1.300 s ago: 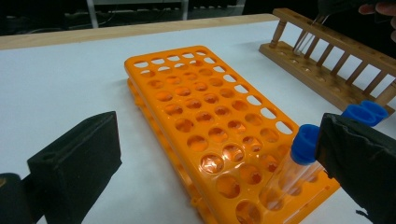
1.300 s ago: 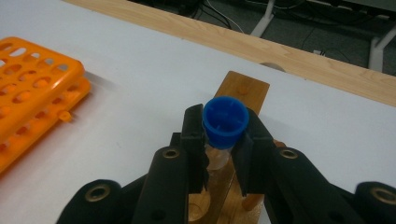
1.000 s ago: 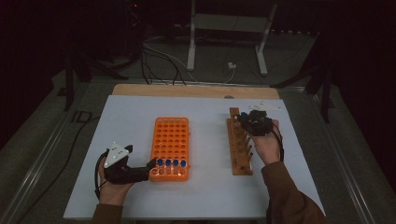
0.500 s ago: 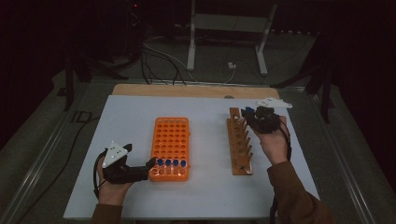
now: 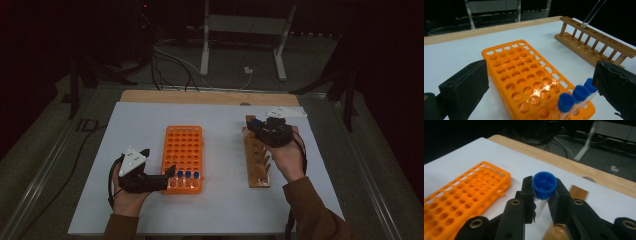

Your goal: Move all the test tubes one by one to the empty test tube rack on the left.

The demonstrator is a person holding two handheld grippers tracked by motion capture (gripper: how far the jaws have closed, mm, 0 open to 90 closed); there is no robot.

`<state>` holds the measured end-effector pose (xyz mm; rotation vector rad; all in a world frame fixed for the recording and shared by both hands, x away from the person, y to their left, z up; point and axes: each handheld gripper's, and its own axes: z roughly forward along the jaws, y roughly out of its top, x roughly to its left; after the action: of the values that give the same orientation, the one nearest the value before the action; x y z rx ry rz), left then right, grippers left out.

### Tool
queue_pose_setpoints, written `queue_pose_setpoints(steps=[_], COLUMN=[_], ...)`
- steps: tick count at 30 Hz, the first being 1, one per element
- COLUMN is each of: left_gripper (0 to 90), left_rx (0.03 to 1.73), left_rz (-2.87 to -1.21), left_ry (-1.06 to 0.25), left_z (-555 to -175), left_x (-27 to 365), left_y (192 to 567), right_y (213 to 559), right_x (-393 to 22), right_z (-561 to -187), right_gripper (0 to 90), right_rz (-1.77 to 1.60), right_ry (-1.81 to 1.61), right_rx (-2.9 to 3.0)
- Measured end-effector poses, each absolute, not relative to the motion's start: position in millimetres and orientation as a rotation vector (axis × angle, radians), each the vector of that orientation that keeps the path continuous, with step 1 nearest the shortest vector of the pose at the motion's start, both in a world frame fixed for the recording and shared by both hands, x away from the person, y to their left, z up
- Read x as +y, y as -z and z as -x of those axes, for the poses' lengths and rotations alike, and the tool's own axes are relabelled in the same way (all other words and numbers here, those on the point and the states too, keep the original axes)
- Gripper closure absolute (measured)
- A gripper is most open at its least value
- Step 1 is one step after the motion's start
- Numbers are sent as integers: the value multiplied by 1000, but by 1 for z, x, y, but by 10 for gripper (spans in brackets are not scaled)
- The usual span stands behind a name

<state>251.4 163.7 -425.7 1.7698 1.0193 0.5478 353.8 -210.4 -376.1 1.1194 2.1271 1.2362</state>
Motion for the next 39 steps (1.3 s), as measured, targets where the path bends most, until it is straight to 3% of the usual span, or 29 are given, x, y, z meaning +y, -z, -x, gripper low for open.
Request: queue_pose_setpoints(steps=[17, 31, 36, 39], left_gripper=[15, 93, 187, 357], left_rx=[900, 821, 822, 804], left_rz=[-1829, -1892, -1890, -1888], left_ry=[-588, -550, -567, -554], left_z=[-262, -272, -273, -273], left_x=[113, 76, 69, 69], left_y=[410, 406, 404, 403], right_y=[368, 364, 363, 363], right_x=[-164, -131, -124, -121], right_z=[-332, -319, -315, -314], right_gripper=[765, 764, 764, 764], right_rz=[-1003, -944, -936, -932], right_ry=[-1339, -1413, -1427, -1432], right_rx=[2260, 2357, 2380, 2390])
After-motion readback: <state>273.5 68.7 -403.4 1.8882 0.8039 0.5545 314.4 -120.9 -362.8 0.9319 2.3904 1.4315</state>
